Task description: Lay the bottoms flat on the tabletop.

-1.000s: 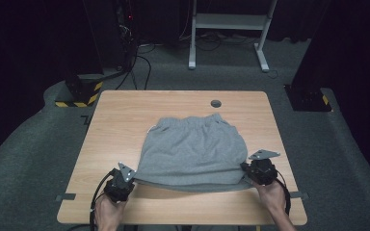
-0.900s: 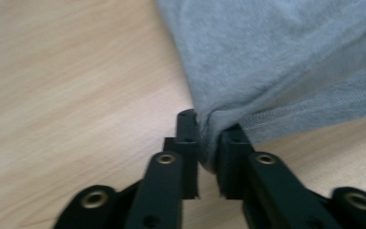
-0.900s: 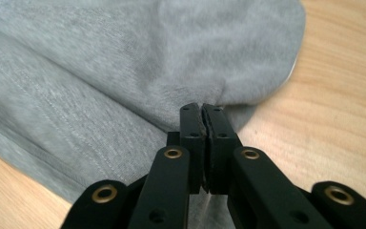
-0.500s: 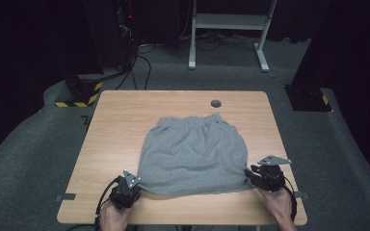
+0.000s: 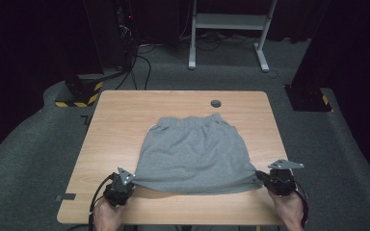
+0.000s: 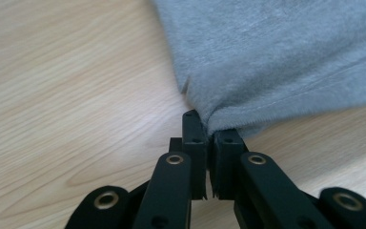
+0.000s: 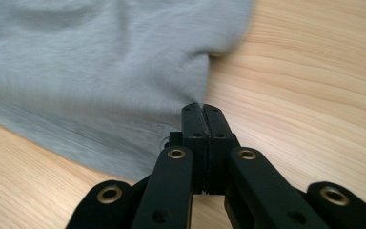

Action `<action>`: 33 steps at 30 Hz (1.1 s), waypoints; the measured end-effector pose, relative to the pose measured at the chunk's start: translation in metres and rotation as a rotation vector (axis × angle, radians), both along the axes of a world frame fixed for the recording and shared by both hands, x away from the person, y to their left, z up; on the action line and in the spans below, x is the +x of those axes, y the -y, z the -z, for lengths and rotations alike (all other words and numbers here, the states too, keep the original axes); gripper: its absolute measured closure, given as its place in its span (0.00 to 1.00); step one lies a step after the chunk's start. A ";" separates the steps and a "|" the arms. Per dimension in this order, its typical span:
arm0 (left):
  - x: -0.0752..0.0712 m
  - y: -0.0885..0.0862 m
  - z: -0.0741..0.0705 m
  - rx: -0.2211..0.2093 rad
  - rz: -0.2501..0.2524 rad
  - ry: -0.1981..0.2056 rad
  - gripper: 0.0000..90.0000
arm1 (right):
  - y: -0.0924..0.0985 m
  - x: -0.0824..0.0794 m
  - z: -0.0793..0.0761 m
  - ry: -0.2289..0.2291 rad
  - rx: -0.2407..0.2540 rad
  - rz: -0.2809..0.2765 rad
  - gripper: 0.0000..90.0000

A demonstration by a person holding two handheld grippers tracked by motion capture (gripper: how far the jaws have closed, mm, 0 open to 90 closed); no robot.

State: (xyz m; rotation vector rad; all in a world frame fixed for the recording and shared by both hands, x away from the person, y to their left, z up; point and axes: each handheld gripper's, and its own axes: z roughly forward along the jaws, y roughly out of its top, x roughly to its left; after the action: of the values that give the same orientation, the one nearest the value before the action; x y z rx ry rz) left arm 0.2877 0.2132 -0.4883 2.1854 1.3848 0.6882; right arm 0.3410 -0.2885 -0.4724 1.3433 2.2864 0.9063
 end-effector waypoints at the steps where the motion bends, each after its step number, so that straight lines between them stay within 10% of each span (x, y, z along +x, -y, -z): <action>1: -0.002 -0.002 0.000 -0.003 0.001 -0.002 0.96 | 0.006 -0.002 -0.001 0.002 -0.005 0.017 1.00; 8: -0.013 -0.005 0.011 -0.034 0.054 -0.077 0.90 | 0.009 -0.009 0.018 -0.102 -0.070 0.013 0.98; 16: -0.020 -0.016 -0.016 -0.230 0.095 -0.041 0.47 | -0.012 0.000 -0.013 0.046 0.014 -0.018 0.71; 22: -0.026 -0.024 -0.040 -0.280 0.113 -0.009 0.42 | -0.040 0.040 -0.010 -0.001 0.008 -0.040 0.70; 33: 0.075 0.006 0.001 -0.252 -0.019 -0.047 0.61 | -0.063 0.090 0.019 -0.065 -0.133 -0.003 0.82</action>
State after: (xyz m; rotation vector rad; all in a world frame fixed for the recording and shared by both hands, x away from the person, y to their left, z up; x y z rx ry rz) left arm 0.3623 0.2074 -0.4892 2.0034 1.4330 0.4447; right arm 0.4309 -0.2259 -0.4910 1.3305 2.3524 0.7074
